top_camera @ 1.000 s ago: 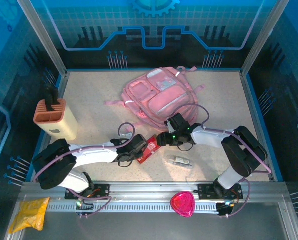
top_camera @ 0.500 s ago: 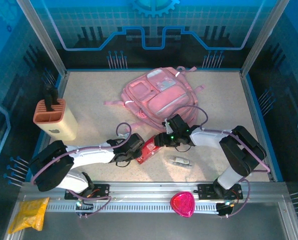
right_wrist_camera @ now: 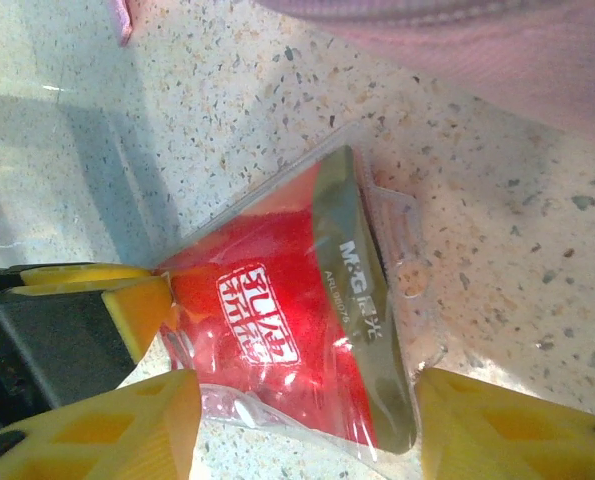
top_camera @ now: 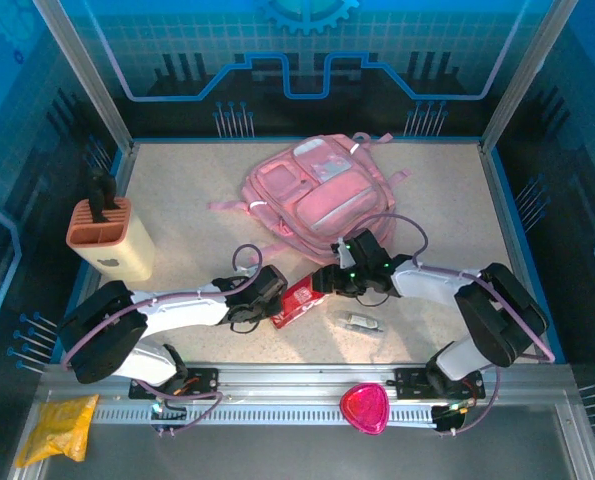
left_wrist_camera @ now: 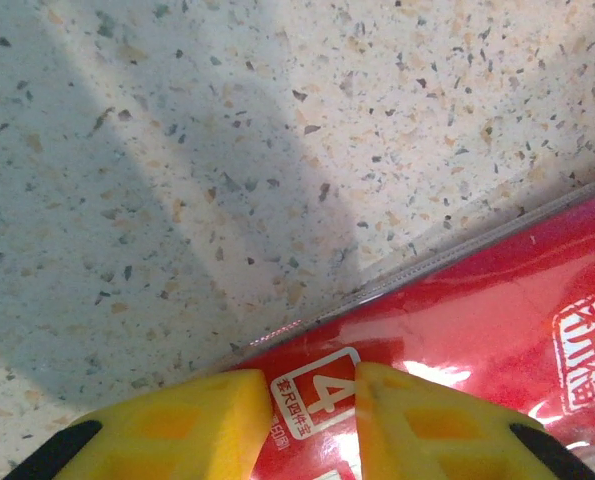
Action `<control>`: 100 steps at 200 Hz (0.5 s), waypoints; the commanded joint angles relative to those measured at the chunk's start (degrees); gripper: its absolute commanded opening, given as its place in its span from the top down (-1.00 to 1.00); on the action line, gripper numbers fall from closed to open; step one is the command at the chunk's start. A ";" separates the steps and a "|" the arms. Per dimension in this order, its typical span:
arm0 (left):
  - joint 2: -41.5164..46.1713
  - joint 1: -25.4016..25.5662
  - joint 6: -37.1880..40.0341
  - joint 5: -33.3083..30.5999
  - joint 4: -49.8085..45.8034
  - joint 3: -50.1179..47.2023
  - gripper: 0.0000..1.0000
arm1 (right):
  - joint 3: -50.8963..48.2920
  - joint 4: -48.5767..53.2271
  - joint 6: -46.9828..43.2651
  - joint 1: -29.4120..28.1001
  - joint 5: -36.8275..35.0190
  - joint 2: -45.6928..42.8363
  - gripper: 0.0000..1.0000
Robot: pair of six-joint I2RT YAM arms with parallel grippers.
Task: Pack the student bag
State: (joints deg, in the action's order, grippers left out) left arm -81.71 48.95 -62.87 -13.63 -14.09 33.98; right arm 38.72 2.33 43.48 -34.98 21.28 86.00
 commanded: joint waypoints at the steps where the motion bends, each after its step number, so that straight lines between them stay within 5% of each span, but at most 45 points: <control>1: -5.68 -1.52 0.64 0.64 0.67 -4.68 0.39 | -0.08 3.47 -2.30 0.88 1.39 -1.44 -0.18; 100: -5.13 -2.19 0.64 1.29 0.81 -5.94 0.47 | -1.33 4.89 -4.55 0.88 -3.84 1.58 -0.32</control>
State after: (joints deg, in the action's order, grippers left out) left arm -81.65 48.42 -62.85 -13.56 -12.88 33.15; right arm 38.17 4.51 40.84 -34.44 19.29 88.18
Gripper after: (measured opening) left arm 0.266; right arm 0.653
